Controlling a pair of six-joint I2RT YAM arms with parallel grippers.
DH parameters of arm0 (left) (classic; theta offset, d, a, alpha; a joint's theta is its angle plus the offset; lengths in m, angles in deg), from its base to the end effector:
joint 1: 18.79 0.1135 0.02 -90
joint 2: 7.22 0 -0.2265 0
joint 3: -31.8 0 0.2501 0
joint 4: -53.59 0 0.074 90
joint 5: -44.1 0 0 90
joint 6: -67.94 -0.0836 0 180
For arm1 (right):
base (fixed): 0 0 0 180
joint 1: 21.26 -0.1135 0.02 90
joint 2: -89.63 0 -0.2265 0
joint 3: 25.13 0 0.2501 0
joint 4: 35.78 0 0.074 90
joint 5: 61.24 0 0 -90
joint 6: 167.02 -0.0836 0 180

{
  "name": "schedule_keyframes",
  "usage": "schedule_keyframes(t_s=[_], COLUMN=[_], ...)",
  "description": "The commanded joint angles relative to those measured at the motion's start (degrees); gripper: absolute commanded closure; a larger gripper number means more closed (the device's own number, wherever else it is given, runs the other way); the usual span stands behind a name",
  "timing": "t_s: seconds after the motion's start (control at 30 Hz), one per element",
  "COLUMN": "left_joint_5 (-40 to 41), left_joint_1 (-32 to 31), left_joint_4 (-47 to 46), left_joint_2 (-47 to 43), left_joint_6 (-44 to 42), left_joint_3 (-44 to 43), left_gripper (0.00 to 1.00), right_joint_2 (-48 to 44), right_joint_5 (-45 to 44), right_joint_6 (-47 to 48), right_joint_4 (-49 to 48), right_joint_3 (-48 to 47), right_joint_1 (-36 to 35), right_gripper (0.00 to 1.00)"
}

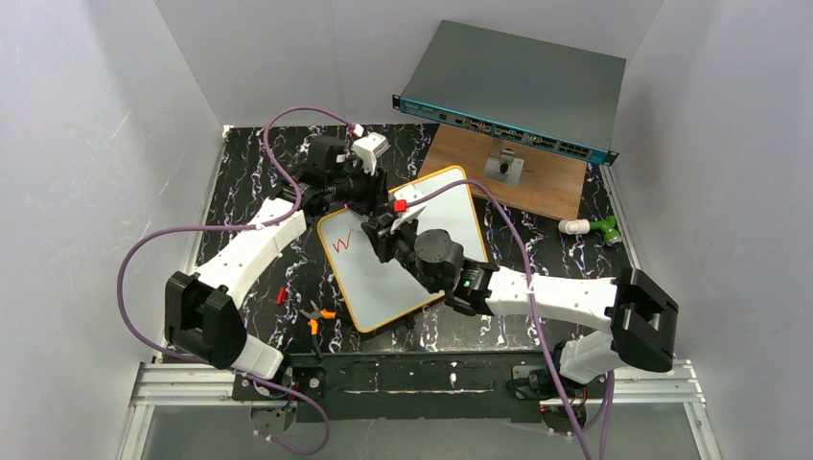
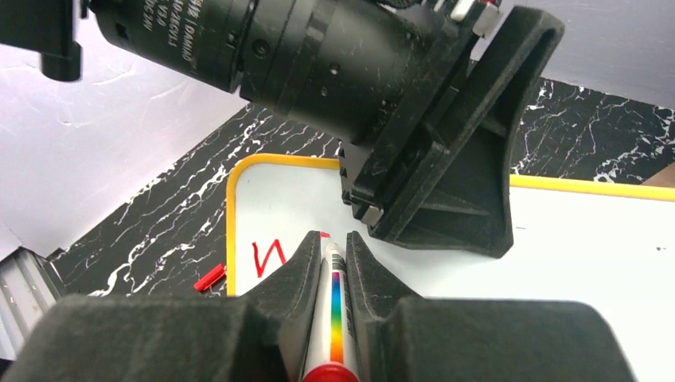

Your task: Write a sentence on the whiteboard

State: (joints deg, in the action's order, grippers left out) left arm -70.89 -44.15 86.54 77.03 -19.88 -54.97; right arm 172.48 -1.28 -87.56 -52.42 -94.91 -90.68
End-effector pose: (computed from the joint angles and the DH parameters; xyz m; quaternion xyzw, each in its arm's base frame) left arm 0.3249 -0.1931 0.2740 0.2755 0.8085 -0.2978 0.4263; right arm 0.1733 0.3425 0.2908 -0.1606 0.6688 0.3163 0.6534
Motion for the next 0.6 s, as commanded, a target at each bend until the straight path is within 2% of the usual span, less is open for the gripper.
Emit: schedule_keyframes(t_s=[0.0,0.57], left_joint_5=[1.7,1.5], left_joint_1=[-0.1,-0.2], left_joint_4=[-0.2,-0.3], left_joint_2=[-4.1,-4.3], left_joint_6=[-1.5,-1.5], left_joint_3=[-1.0,-0.9], left_gripper=[1.00,1.00], right_joint_2=[-0.9,3.3], right_joint_5=[-2.1,-1.6], right_joint_6=[-1.1,-1.3], right_joint_4=[-1.2,-1.1], right_joint_3=[1.4,-0.6], right_joint_1=[-0.4,-0.7], right_gripper=[0.99,0.99])
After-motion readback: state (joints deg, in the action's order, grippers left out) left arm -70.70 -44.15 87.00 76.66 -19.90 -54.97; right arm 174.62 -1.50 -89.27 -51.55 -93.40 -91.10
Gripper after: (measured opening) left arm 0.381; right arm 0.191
